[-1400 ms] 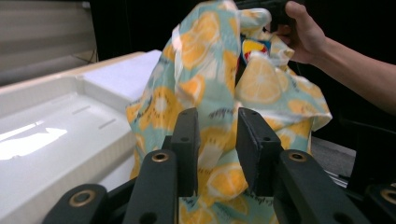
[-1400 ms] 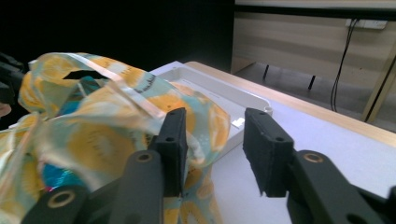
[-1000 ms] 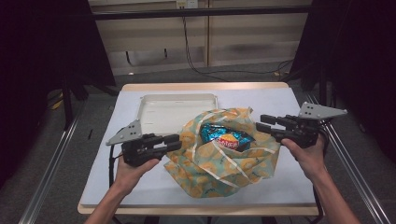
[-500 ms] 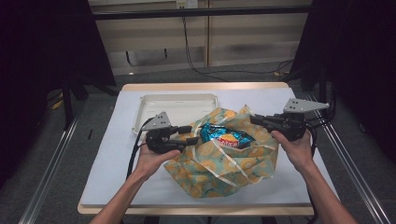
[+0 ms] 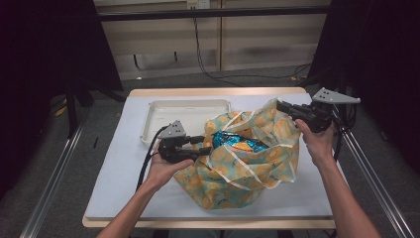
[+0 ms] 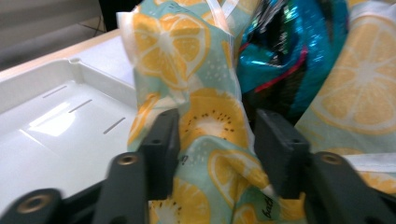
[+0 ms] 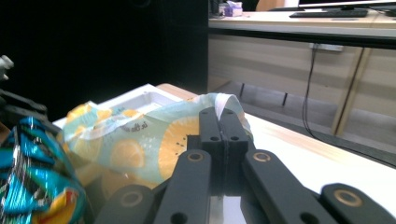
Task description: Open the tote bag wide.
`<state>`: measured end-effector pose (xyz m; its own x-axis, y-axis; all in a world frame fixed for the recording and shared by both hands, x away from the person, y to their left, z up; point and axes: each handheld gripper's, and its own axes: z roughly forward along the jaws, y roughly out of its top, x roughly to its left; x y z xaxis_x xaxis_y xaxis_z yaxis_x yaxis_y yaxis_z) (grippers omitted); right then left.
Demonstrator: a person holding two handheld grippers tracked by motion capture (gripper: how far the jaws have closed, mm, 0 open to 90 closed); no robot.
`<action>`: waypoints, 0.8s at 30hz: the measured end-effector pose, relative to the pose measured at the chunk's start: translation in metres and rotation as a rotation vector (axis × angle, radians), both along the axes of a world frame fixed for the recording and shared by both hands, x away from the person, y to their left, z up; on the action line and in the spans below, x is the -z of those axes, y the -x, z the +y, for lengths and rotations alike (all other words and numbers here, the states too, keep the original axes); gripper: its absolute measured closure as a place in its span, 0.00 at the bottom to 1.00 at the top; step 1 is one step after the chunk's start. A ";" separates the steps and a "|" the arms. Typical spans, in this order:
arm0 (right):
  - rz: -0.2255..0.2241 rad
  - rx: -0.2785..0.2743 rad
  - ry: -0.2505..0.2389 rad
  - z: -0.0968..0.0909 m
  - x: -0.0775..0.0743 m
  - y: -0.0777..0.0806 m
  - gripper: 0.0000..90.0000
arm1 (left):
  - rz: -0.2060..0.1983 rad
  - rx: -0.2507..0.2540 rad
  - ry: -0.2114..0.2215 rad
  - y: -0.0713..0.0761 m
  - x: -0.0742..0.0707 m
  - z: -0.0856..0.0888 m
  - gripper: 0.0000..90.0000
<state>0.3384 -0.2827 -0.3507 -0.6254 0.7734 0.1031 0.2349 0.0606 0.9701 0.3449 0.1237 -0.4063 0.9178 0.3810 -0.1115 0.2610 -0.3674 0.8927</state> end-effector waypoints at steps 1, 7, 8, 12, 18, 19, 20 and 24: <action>0.001 -0.013 -0.009 0.004 0.000 -0.003 1.00 | 0.003 0.011 -0.011 -0.001 0.001 -0.001 0.67; 0.002 -0.053 0.007 0.025 0.000 -0.014 1.00 | 0.027 0.057 -0.008 -0.004 0.001 0.003 1.00; 0.000 -0.056 0.010 0.027 -0.001 -0.015 1.00 | 0.023 0.048 0.009 -0.004 -0.001 0.005 1.00; -0.022 -0.053 -0.002 0.031 -0.007 -0.018 1.00 | -0.002 -0.022 0.103 -0.010 -0.014 0.018 1.00; -0.011 0.004 0.007 0.025 -0.002 -0.026 1.00 | -0.013 -0.116 0.123 -0.023 -0.015 0.029 1.00; 0.003 0.020 0.022 0.023 0.002 -0.028 1.00 | 0.002 -0.123 0.096 -0.024 -0.010 0.029 1.00; 0.023 0.029 0.031 0.021 0.010 -0.030 1.00 | 0.014 -0.120 0.080 -0.025 -0.005 0.029 1.00; 0.092 0.035 0.081 0.015 0.034 -0.029 1.00 | 0.038 -0.076 0.039 -0.018 0.006 0.029 1.00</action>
